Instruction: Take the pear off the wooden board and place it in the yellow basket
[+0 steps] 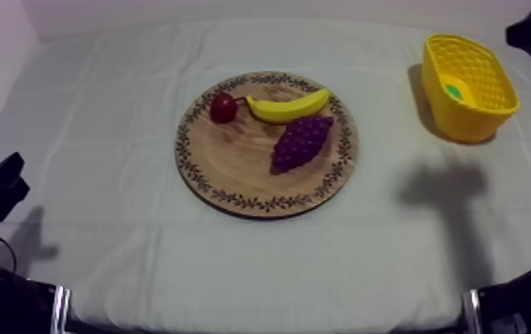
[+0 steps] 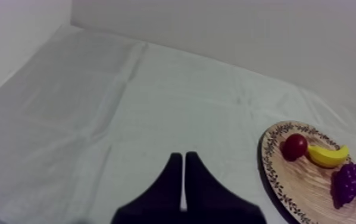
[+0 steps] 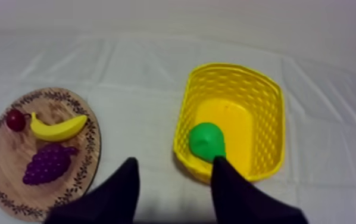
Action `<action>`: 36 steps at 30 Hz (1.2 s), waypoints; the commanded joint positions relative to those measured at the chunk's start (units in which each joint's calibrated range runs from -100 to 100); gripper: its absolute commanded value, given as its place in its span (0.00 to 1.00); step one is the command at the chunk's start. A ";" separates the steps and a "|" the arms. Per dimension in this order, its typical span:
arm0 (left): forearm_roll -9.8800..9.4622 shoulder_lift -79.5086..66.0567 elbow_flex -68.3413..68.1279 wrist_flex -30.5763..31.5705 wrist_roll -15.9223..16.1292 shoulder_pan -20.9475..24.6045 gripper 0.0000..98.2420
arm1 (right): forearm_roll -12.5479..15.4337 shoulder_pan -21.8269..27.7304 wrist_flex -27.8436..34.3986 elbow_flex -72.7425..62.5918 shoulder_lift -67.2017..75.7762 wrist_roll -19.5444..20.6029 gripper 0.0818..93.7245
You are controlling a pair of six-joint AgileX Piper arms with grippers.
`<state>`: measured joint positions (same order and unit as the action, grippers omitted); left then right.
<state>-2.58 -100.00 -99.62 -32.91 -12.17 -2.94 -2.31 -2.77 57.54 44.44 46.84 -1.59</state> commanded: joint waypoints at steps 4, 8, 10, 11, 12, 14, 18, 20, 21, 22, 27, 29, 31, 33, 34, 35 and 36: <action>0.02 0.00 -0.05 0.01 -0.02 0.01 0.00 | -0.93 1.40 -3.53 10.55 18.79 1.25 0.19; 0.02 0.00 -0.05 0.01 -0.02 0.01 0.00 | -1.21 2.01 -7.26 19.28 26.46 1.30 0.12; 0.02 0.00 -0.05 0.01 -0.02 0.01 0.00 | -0.79 2.38 -8.69 23.39 29.64 0.94 0.08; 0.02 0.00 -0.05 0.01 -0.02 0.01 0.00 | -0.63 2.50 -9.51 25.54 31.12 0.80 0.06; 0.02 0.00 -0.05 0.01 -0.02 0.01 0.00 | -0.52 2.54 -10.42 27.71 32.46 0.71 0.05; 0.02 0.00 -0.05 0.01 -0.02 0.01 0.00 | -0.43 2.58 -12.13 32.06 35.01 0.66 0.02; 0.02 0.00 -0.05 0.01 -0.02 0.01 0.00 | 0.31 2.76 -14.10 40.33 40.31 -0.01 0.01; 0.02 0.00 -0.05 0.01 -0.02 0.01 0.00 | 0.59 2.87 -14.77 44.12 42.82 -0.18 0.01; 0.02 0.00 -0.05 0.01 -0.02 0.01 0.00 | 0.76 2.98 -15.02 45.82 43.96 -0.26 0.01; 0.02 0.00 -0.05 0.01 -0.02 0.01 0.00 | 0.91 3.10 -15.20 47.40 44.99 -0.33 0.00; 0.02 0.00 -0.05 0.01 -0.02 0.01 0.00 | 2.33 4.15 -15.98 53.15 48.13 -0.47 0.00; 0.02 0.00 -0.05 0.01 -0.02 0.01 0.00 | 2.69 4.38 -16.43 53.98 48.49 -0.36 0.00; 0.02 0.00 -0.05 0.01 0.01 0.01 0.00 | 2.88 4.56 -16.66 54.39 48.66 -0.05 0.00; 0.02 0.00 -0.05 0.01 0.00 0.01 0.00 | 3.00 4.67 -16.78 54.59 48.74 0.47 0.00; 0.02 0.00 -0.05 0.01 -0.01 0.01 0.00 | 3.03 4.70 -16.98 54.68 48.77 0.45 0.00; 0.02 0.00 -0.05 0.01 0.00 0.01 0.00 | 3.07 4.72 -17.47 54.84 48.79 0.01 0.00; 0.02 0.00 -0.05 0.01 0.01 0.01 0.00 | 3.13 4.73 -17.97 54.99 48.80 -0.80 0.00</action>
<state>-2.58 -100.00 -99.62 -32.91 -12.17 -2.94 0.72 1.95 39.65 99.36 95.62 -1.06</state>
